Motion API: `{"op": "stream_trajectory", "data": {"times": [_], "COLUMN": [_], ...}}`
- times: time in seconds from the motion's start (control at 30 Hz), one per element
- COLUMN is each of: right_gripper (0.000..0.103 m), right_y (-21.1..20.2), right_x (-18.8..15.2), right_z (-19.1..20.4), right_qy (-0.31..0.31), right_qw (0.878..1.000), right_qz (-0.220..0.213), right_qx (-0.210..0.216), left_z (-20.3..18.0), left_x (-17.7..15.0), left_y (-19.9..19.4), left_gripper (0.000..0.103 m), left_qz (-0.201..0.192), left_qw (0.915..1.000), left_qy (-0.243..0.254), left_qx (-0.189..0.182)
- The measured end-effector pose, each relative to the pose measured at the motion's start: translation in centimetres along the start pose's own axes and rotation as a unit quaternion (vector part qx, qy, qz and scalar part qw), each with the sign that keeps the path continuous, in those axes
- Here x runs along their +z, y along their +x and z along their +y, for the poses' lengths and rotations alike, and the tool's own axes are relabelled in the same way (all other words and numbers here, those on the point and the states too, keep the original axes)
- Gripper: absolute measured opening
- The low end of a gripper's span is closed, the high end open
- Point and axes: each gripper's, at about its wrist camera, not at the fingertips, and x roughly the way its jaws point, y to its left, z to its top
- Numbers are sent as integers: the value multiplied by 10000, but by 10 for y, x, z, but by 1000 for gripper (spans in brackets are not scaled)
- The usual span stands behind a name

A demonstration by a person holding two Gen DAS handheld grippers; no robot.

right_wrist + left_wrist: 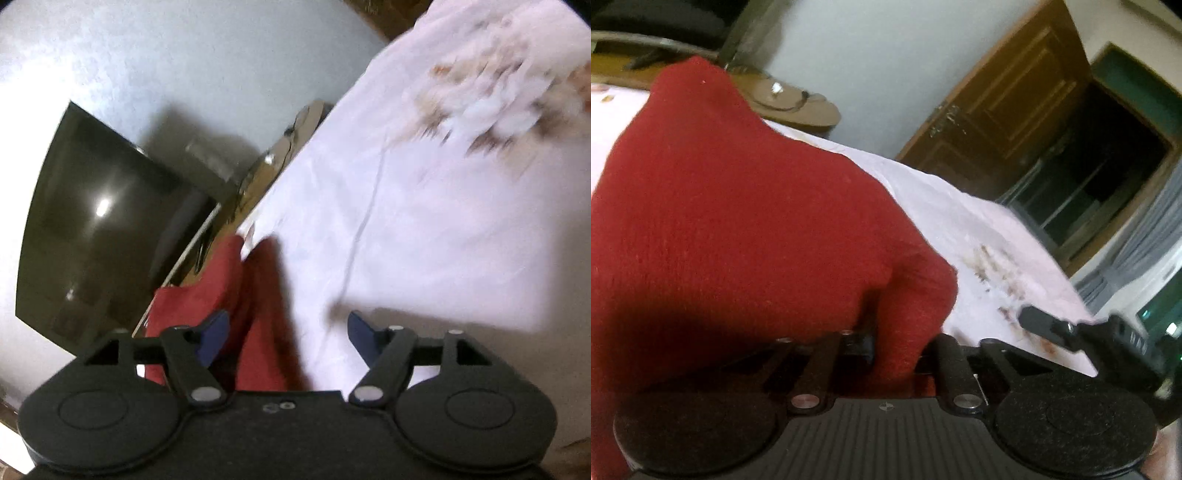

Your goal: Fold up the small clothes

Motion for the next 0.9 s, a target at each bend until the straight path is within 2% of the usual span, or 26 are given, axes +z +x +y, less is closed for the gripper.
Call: {"op": "stream_trajectory", "data": {"times": [0.03,0.07,0.1,0.13,0.23,0.33,0.47,0.57,0.67,0.83,0.87,0.9], "right_gripper": [71,70,70,69,70,71,71,68,67,65,63,56], "right_y": [-8,-13,-17,-20,-14,6,25,30,46,83,90,97], "right_x": [3,4,5,6,-1,-6,-10,-10,-4,7,9,10], "right_z": [-3,-4,-3,-2,13,25,25,22,24,24,24,23], "right_qy": [21,44,54,39,-52,-3,142,334,254,375,393,413], "right_qw": [9999,9998,9994,9990,9966,9913,9894,9876,9880,9834,9836,9836], "right_qz": [-47,-80,-89,-65,178,697,1093,1154,1080,1212,1245,1282], "right_qx": [93,197,327,443,797,1116,948,1006,1071,1298,1245,1199], "left_z": [-6,-15,-22,-27,-16,19,60,68,74,79,79,78], "left_x": [4,5,5,5,3,2,-9,-18,-15,-4,-2,-3], "left_y": [-10,-25,-38,-55,-100,-122,-135,-133,-124,-97,-94,-93], "left_gripper": [37,58,73,76,76,76,76,76,76,76,76,76], "left_qz": [11,-78,-218,-369,-770,-914,-857,-897,-983,-955,-961,-962], "left_qw": [10000,9993,9980,9963,9945,9919,9854,9816,9774,9760,9759,9759], "left_qy": [96,366,600,773,668,190,-480,-706,-906,-1115,-1092,-1072], "left_qx": [-19,1,39,85,218,865,1387,1528,1638,1610,1626,1642]}}
